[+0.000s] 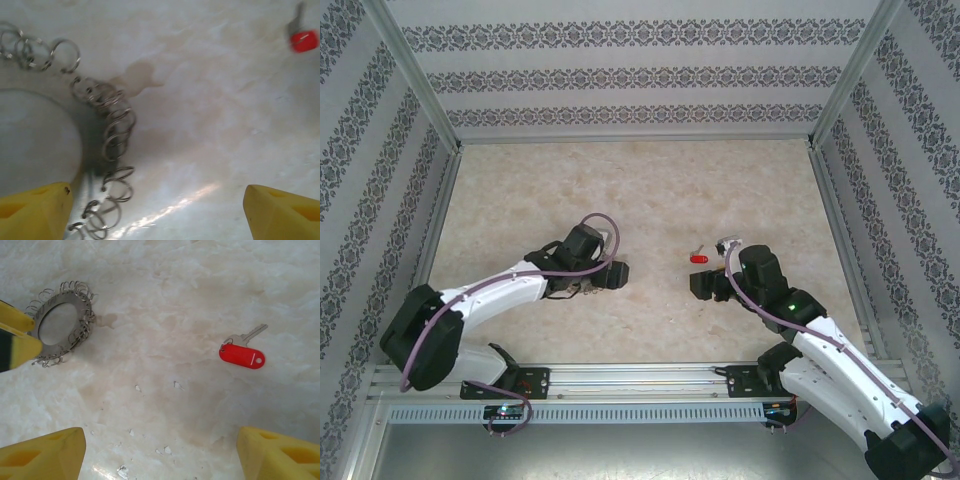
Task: Put the keys on the keyring
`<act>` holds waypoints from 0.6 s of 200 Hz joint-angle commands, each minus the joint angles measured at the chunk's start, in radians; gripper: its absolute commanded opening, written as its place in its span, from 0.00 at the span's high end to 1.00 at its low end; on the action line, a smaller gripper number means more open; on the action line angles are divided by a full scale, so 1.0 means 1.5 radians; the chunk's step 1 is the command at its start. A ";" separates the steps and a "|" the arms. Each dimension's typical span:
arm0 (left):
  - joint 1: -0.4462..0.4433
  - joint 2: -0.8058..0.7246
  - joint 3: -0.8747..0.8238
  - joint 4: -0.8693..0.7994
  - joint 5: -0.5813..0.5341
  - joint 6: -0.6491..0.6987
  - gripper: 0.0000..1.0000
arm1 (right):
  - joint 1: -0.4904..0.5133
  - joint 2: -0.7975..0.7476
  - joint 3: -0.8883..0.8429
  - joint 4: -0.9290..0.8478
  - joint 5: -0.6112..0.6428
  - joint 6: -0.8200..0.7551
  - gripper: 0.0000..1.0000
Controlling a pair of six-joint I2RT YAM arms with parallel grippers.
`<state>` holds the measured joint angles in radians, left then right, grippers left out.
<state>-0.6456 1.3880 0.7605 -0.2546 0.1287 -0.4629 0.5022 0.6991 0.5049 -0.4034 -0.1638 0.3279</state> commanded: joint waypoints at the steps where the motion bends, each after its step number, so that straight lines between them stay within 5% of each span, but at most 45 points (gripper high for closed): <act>1: 0.005 0.020 -0.015 -0.029 -0.033 0.029 0.10 | 0.008 -0.015 -0.006 0.008 -0.014 0.014 0.21; 120: -0.057 0.029 -0.089 0.087 0.043 -0.077 0.09 | 0.011 -0.001 -0.012 0.024 -0.017 0.002 0.21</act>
<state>-0.6891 1.4315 0.6495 -0.1711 0.1528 -0.5217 0.5087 0.6876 0.4835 -0.3927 -0.1741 0.3382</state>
